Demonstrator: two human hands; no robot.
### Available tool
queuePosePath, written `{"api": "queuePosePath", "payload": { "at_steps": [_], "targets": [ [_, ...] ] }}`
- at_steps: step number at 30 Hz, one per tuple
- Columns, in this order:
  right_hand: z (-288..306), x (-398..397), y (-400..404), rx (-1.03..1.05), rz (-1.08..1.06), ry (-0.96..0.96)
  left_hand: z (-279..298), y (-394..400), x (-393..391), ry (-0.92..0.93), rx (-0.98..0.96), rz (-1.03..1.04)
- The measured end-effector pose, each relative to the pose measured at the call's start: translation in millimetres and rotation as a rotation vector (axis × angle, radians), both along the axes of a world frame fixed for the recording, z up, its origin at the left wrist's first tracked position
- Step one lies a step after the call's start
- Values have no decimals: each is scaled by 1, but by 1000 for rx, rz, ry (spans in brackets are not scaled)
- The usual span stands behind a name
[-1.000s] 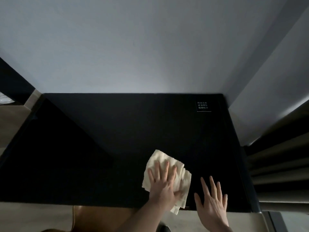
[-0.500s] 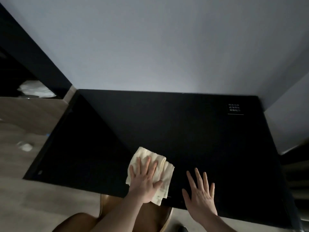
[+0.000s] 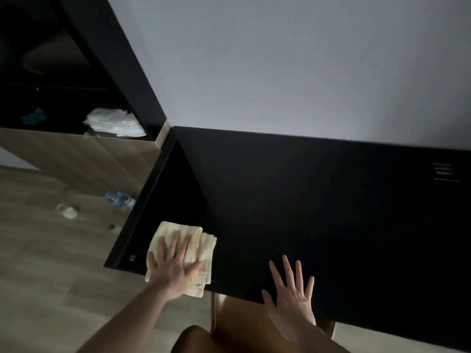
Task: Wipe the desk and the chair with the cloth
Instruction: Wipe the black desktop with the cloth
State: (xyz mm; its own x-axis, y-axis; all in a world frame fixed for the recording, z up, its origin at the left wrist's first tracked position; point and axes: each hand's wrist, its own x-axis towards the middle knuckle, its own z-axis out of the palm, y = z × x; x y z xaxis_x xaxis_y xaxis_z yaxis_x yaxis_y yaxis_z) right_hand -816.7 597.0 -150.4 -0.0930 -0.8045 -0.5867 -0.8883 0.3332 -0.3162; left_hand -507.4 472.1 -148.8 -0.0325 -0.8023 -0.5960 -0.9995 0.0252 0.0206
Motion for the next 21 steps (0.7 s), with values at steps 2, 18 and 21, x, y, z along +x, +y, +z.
{"api": "queuePosePath", "payload": {
  "at_steps": [2,18,21],
  "targets": [
    [-5,34,-12,12,-50,26,-2,-18,51,-16,4,25],
    [-24,84,-25,-25,-132,163,-12,-92,121,12,-140,-5],
    [-22,68,-15,-80,-122,125,-16,-96,76,53,-202,-137]
  ]
}}
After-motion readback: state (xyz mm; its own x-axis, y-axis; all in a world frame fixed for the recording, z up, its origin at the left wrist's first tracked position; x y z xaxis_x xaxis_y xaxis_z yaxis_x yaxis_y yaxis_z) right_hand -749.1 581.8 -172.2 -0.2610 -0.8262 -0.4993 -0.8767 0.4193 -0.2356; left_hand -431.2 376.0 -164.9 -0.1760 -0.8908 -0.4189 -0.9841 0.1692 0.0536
